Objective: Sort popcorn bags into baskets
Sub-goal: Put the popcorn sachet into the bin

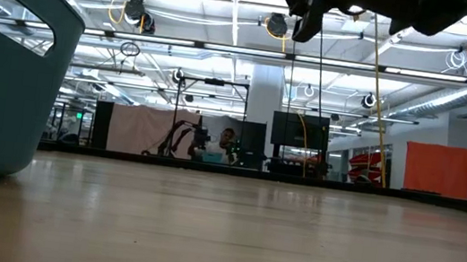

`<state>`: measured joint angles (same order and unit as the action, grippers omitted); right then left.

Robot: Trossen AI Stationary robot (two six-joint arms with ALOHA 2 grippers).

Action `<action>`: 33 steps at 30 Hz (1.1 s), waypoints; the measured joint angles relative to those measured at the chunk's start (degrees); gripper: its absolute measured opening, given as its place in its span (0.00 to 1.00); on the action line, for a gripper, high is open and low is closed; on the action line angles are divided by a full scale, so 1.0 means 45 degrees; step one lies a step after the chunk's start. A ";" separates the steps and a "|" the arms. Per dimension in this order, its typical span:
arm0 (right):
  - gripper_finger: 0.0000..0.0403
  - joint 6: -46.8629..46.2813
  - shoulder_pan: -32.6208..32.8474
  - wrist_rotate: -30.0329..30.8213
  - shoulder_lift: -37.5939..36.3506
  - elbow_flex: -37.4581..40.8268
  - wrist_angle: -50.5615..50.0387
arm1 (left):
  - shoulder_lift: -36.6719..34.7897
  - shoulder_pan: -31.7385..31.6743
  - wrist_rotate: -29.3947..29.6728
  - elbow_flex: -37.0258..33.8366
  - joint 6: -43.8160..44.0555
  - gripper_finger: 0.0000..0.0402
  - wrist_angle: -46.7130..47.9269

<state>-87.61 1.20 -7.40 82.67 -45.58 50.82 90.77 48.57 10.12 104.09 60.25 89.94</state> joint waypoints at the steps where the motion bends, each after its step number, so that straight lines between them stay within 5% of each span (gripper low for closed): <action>1: 0.58 -0.0001 0.0097 0.0008 0.0000 0.0000 -0.0088 | 0.0306 0.0115 -0.0018 -0.0003 0.0192 0.05 -0.0002; 13: 0.58 0.0461 0.0851 0.0029 0.0000 0.0000 -0.0326 | 0.2992 0.0442 -0.2315 -0.0013 0.0253 0.05 -0.0008; 22: 0.58 0.0781 0.1346 0.0089 0.0005 0.0000 -0.0517 | 0.2941 0.0438 -0.0807 -0.0013 -0.0490 0.05 0.0021; 33: 0.58 0.1292 0.2075 0.0724 0.0005 0.0000 -0.0547 | 0.2927 0.0799 -0.1320 -0.1156 -0.0229 0.13 0.0047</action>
<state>-81.80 10.54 -4.14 82.70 -45.58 48.36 103.94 52.17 4.18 98.88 59.22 90.15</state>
